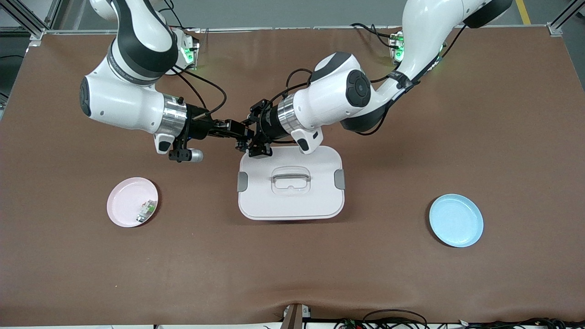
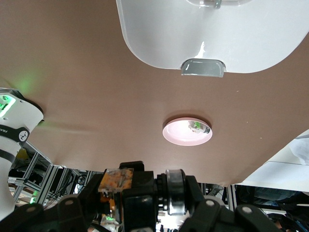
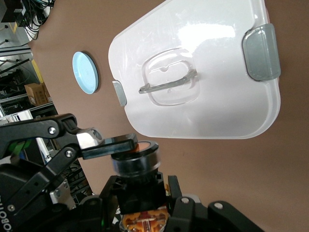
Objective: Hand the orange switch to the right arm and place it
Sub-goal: 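Close the right gripper on the switch held by the left gripper, then open the left gripper and pull back while the right gripper withdraws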
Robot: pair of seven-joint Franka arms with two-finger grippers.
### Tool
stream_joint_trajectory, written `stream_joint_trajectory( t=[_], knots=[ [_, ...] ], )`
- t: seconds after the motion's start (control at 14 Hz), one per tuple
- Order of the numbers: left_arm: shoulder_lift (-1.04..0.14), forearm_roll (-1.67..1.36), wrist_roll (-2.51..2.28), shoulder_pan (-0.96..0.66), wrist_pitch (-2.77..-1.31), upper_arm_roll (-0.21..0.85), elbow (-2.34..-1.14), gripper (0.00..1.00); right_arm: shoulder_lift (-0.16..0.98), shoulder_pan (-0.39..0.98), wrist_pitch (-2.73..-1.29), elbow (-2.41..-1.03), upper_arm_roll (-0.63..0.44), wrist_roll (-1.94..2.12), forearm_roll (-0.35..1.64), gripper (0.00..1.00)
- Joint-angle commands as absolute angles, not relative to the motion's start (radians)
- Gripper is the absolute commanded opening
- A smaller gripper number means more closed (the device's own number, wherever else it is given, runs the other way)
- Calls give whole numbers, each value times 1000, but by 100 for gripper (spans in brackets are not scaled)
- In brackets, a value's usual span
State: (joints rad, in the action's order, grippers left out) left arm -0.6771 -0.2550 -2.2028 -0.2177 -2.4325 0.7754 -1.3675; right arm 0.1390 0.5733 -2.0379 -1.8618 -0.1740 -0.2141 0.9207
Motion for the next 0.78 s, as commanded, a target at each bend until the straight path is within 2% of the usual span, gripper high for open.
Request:
stream_joint_trajectory(
  t=[0.0,0.07,0.21,0.43,0.71],
  knots=[
    [-673,-265,-2203,-219,-2445,775,-1350,71,133,571,-2020,-1856,-178,-245,930,8],
    [-664,-256,-2203,-213,-2438,775,-1350,100,133,571,-2020,-1856,-178,-245,930,8],
    [-647,-252,-2201,-195,-2433,775,-1350,100,133,566,-2019,-1852,-181,-242,928,8],
    [-608,-250,-2198,-152,-2431,775,-1350,100,133,520,-1910,-1827,-184,-224,901,8],
    [-562,-250,-2096,-46,-2329,781,-1350,100,129,414,-1757,-1796,-184,-53,680,8]
  ],
)
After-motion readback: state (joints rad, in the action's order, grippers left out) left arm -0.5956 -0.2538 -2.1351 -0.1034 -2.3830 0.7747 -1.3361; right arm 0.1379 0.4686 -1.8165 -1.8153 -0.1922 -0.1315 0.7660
